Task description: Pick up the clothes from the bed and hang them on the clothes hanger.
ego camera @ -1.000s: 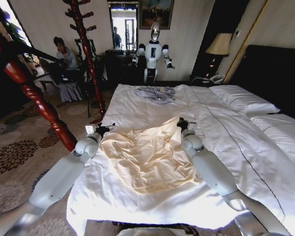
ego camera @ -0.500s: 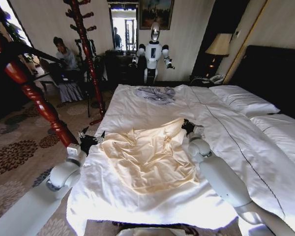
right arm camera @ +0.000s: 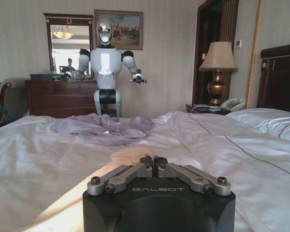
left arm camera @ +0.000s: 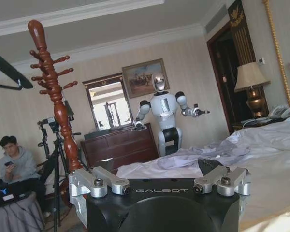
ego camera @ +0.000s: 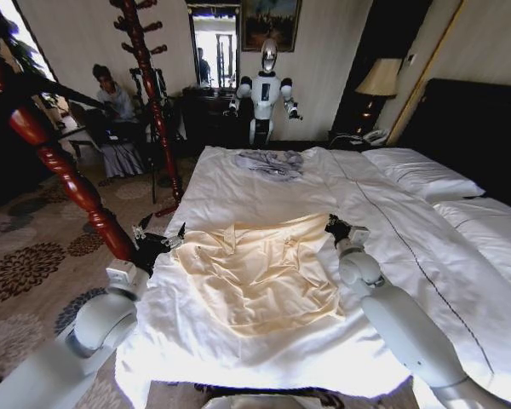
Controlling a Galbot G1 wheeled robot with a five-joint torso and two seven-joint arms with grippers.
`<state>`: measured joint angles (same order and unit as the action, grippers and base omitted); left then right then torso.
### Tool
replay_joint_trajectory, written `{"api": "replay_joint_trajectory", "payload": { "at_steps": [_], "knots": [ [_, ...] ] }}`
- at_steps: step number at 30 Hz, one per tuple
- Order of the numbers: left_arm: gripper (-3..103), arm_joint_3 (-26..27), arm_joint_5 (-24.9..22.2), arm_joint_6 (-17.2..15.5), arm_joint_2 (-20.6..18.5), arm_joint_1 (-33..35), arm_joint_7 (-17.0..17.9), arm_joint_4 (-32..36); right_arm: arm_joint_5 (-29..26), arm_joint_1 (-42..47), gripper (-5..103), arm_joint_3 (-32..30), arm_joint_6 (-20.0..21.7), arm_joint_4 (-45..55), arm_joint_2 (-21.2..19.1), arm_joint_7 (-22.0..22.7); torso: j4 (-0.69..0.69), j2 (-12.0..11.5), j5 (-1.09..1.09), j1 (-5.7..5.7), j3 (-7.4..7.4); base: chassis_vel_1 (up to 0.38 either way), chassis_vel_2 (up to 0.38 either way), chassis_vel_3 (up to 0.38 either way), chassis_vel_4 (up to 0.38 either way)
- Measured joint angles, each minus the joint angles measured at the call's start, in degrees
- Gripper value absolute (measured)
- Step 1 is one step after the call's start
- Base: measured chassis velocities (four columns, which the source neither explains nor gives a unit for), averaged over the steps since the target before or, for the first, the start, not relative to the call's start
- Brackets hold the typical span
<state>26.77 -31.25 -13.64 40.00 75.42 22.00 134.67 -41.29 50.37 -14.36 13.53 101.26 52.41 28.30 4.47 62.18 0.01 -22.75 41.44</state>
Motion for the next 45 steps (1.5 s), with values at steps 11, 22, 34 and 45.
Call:
{"api": "replay_joint_trajectory", "payload": {
  "at_steps": [11, 22, 34, 45],
  "knots": [
    [100, 4.6, -13.5, -6.6, -7.5, -5.6, 4.5, 5.7, -0.1, -5.3, 1, 3.8, 0.1, -0.8, 1.2, 0.2, -0.04, 0.0, -0.02, -0.01, 0.01, 0.000, 0.000, 0.000, 0.000],
    [100, -9.9, -21.2, -6.3, -7.6, -35.2, 6.0, -8.1, -0.7, -11.9, 1, 9.3, 0.7, -3.5, 5.1, 1.2, 0.00, 0.0, -0.03, -0.03, 0.02, 0.000, 0.000, 0.000, 0.000],
    [103, -24.1, -41.1, -19.4, -6.0, -67.0, 20.0, -13.3, -1.2, -11.7, 1, 7.6, 0.8, -3.8, 4.2, 1.5, 0.01, 0.0, 0.00, -0.02, 0.01, 0.000, 0.000, 0.000, 0.000],
    [99, -19.0, -60.7, -28.5, -20.0, -77.1, 25.8, -9.5, -0.2, -10.4, 1, 6.3, 0.3, -5.0, 3.6, 0.6, -0.01, 0.0, 0.00, 0.00, 0.00, 0.000, 0.000, 0.000, 0.000]
  ]
}}
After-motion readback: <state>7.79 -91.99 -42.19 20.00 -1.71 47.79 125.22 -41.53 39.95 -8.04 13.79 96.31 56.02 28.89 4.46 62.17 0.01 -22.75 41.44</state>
